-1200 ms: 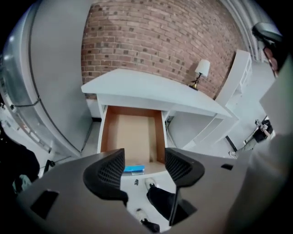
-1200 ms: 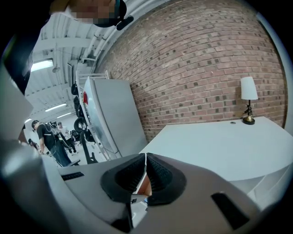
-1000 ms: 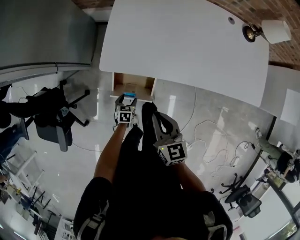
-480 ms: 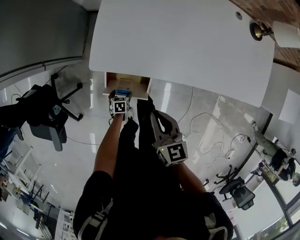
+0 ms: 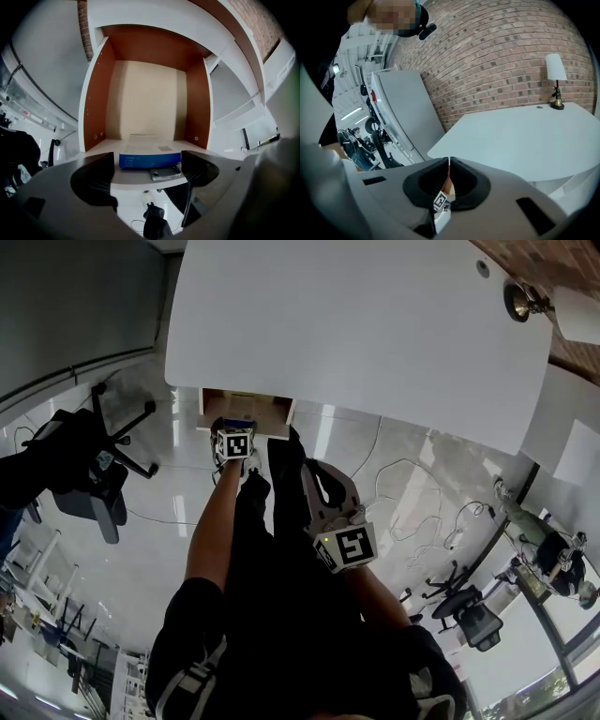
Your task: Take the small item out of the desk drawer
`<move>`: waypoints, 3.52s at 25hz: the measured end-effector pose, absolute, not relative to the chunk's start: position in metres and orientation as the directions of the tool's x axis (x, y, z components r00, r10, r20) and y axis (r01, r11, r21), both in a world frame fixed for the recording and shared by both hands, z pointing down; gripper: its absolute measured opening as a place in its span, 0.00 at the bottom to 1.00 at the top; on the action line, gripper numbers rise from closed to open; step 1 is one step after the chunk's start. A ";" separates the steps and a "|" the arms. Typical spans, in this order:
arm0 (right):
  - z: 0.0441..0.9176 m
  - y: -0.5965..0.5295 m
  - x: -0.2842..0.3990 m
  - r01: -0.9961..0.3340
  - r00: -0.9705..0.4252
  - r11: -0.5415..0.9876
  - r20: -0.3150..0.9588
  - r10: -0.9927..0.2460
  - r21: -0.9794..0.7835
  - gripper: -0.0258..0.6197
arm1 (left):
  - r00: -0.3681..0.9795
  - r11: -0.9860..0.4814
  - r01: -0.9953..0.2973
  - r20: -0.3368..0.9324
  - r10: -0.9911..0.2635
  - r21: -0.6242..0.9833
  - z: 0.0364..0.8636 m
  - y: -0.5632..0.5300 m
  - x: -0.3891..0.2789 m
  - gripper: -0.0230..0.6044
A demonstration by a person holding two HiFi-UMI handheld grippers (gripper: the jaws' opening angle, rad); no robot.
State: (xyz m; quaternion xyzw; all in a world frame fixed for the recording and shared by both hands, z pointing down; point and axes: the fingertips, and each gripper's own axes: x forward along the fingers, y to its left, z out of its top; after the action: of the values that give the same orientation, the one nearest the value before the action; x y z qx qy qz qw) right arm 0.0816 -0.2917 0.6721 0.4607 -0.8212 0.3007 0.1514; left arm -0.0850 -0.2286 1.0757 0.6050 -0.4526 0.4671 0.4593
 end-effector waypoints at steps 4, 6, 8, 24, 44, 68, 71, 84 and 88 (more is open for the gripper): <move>0.675 -0.294 0.085 -0.853 -0.521 0.384 0.530 -0.669 -0.354 0.09 | 0.151 -0.192 -0.973 0.984 -0.099 0.130 1.078 -0.227 -0.085 0.73; 0.673 -0.296 0.085 -0.854 -0.519 0.382 0.530 -0.671 -0.353 0.09 | 0.168 -0.203 -0.968 0.981 -0.095 0.146 1.075 -0.228 -0.083 0.72; 0.672 -0.297 0.084 -0.854 -0.520 0.386 0.525 -0.674 -0.350 0.09 | 0.177 -0.209 -0.966 0.978 -0.107 0.152 1.069 -0.231 -0.083 0.66; 0.624 -0.213 0.061 -0.886 -0.464 0.393 0.470 -0.750 -0.247 0.09 | 0.293 -0.248 -0.950 0.823 -0.487 0.192 0.910 -0.196 -0.099 0.65; 0.477 -0.086 0.076 -0.956 -0.291 0.289 0.266 -0.919 -0.049 0.09 | 0.441 -0.406 -0.895 0.229 -0.868 0.186 0.514 -0.100 -0.122 0.65; 0.456 -0.033 0.147 -0.942 -0.332 0.318 0.185 -0.925 -0.106 0.09 | 0.453 -0.435 -0.890 0.164 -0.876 0.137 0.452 -0.044 -0.031 0.65; 0.455 -0.032 0.148 -0.940 -0.339 0.326 0.183 -0.923 -0.101 0.09 | 0.454 -0.435 -0.890 0.160 -0.877 0.141 0.452 -0.044 -0.027 0.65; 0.450 -0.035 0.145 -0.930 -0.366 0.354 0.169 -0.915 -0.101 0.09 | 0.454 -0.436 -0.889 0.155 -0.877 0.138 0.448 -0.045 -0.022 0.65; 0.450 -0.036 0.143 -0.929 -0.369 0.356 0.167 -0.914 -0.101 0.09 | 0.452 -0.433 -0.890 0.158 -0.878 0.139 0.450 -0.046 -0.024 0.65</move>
State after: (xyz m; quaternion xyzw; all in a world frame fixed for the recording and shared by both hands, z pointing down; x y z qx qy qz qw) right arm 0.1428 -0.0362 0.4496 0.5604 -0.8224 0.0892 0.0408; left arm -0.0243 -0.0459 0.4495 0.8460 -0.5226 0.0307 0.1010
